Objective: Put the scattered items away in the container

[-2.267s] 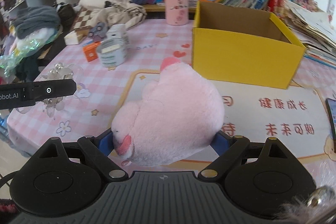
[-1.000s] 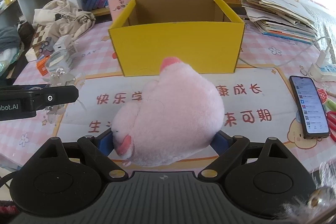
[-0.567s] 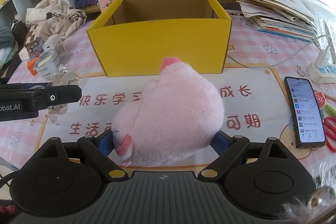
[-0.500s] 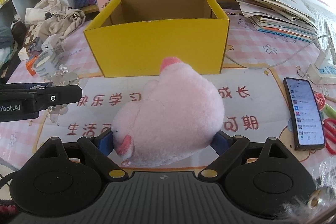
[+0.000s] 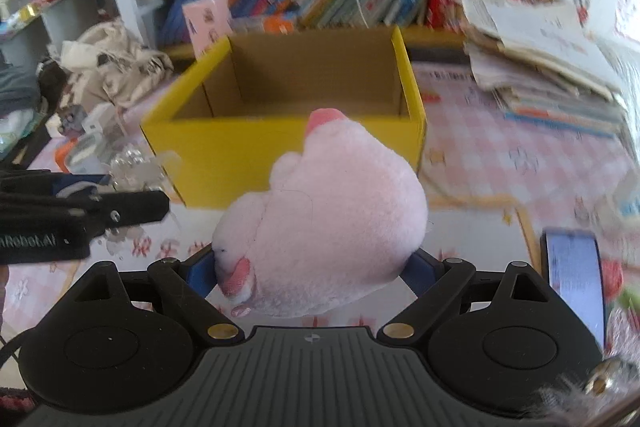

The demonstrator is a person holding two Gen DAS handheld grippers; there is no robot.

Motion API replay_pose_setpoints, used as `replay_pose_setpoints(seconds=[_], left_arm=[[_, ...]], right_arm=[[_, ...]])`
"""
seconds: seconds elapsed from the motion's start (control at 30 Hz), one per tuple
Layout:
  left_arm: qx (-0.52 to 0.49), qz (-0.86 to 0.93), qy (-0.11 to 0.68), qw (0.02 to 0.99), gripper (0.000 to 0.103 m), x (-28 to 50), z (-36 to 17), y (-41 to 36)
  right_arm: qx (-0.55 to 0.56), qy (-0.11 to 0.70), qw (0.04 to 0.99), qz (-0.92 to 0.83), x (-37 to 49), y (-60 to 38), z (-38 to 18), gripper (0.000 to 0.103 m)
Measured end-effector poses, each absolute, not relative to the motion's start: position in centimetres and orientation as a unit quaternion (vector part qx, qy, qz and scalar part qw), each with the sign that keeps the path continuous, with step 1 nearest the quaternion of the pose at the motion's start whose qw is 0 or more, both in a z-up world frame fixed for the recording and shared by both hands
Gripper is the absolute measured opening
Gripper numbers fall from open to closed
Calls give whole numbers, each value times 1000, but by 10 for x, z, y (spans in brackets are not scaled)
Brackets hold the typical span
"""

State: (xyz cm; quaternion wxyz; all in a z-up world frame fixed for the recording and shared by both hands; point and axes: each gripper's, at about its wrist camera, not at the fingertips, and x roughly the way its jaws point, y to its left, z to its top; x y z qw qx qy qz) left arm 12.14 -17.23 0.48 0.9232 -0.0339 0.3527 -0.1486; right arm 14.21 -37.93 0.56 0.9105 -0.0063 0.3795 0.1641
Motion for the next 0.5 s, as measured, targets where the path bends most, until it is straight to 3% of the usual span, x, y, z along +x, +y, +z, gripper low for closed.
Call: replay_pose_setpoints(seconds=[0.5], left_arm=[[-18,-112,258,959,61,158,64,-186]], right_arm=[[-51,273,923,265,194,-372,52,90]])
